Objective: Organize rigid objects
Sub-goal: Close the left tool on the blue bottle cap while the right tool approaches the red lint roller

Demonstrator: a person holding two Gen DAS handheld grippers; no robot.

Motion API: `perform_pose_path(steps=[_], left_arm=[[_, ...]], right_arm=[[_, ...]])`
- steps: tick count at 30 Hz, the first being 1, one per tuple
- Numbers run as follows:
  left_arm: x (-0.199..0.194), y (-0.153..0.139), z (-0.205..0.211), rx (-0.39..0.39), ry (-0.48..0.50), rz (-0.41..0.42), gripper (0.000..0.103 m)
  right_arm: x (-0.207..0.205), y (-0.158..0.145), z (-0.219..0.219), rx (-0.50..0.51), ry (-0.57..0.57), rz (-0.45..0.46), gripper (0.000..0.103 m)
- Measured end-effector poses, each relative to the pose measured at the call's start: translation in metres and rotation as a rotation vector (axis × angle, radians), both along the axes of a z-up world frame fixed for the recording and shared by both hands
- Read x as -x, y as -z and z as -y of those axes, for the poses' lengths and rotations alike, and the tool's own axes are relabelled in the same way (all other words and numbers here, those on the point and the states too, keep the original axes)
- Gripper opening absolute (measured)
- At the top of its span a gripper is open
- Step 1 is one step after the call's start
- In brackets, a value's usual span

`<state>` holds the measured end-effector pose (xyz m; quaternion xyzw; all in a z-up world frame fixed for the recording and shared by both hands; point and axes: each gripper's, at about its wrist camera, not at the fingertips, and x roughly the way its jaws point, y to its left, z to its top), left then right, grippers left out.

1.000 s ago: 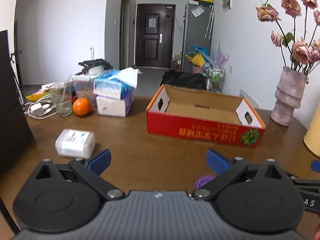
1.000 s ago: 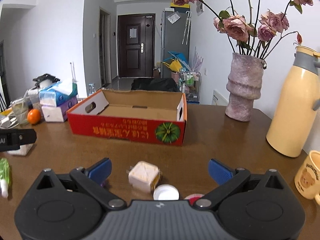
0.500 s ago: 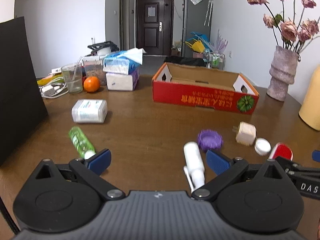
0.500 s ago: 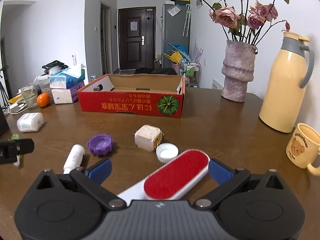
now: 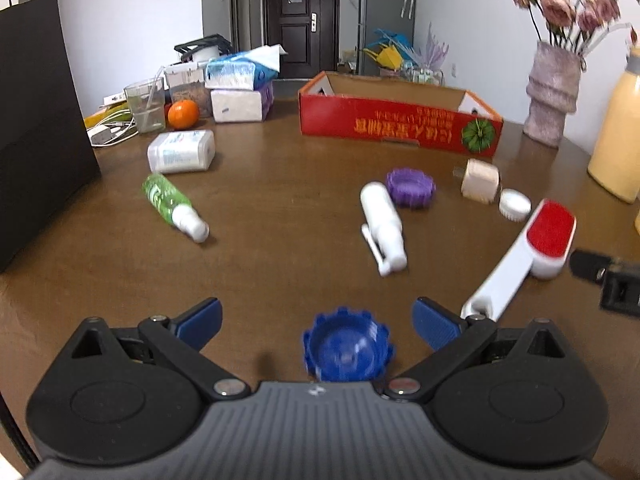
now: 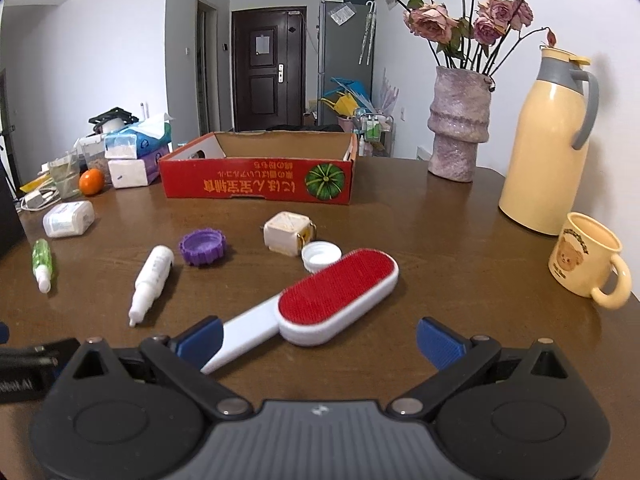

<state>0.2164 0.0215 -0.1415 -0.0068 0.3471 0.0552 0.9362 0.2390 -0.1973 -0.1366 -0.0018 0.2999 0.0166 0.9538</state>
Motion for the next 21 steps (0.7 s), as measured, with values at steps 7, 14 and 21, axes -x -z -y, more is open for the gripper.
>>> perform_pose_path(steps=[7,14,21], left_arm=[[0.01,0.015,0.008,-0.019,0.0,-0.012,0.098],[0.006,0.027,0.008,-0.008,-0.008,-0.03,0.06],[0.005,0.027,0.005,0.005,0.007,-0.001,0.054]], right_arm=[[0.016,0.005,0.006,0.01,0.009,-0.014,0.103],[0.021,0.006,0.011,0.009,0.017,-0.017,0.103],[0.013,0.011,0.01,0.003,0.019,-0.028,0.103]])
